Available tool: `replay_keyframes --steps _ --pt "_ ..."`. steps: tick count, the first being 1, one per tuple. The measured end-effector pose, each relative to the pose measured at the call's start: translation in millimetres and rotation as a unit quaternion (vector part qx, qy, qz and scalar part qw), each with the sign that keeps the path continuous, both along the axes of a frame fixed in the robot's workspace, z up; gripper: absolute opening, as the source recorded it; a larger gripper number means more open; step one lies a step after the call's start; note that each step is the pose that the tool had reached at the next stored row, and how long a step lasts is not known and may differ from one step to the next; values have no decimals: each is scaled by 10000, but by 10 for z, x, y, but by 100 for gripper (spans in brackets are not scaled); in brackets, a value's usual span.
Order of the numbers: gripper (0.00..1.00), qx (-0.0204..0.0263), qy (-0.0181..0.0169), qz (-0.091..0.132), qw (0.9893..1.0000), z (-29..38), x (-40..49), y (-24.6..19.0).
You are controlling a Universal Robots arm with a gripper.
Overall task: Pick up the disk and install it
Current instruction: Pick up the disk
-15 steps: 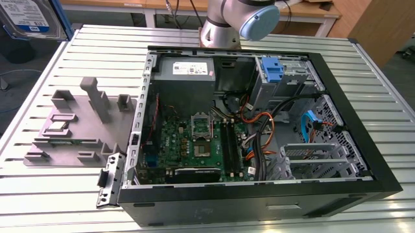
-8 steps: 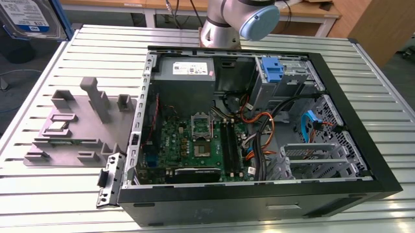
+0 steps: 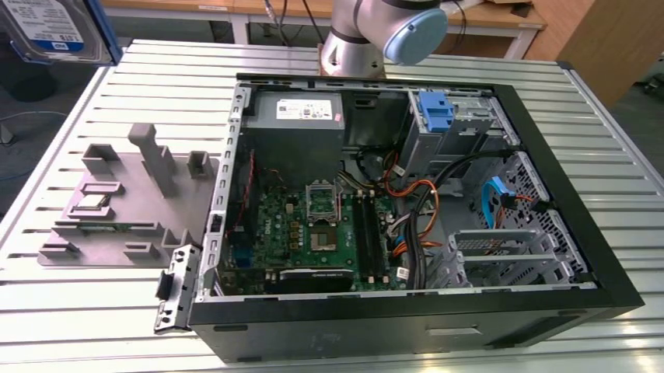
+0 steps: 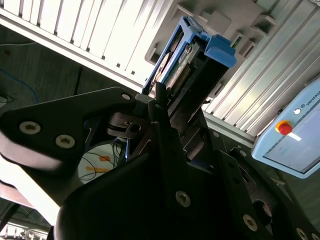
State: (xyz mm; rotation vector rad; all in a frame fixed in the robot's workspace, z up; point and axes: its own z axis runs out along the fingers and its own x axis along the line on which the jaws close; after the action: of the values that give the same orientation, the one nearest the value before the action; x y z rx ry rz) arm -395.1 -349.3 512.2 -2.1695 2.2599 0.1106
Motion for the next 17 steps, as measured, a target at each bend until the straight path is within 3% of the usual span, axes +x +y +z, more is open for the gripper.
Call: replay_keyframes --steps 17 --pt "35 0 0 0 10000 0 229 0"
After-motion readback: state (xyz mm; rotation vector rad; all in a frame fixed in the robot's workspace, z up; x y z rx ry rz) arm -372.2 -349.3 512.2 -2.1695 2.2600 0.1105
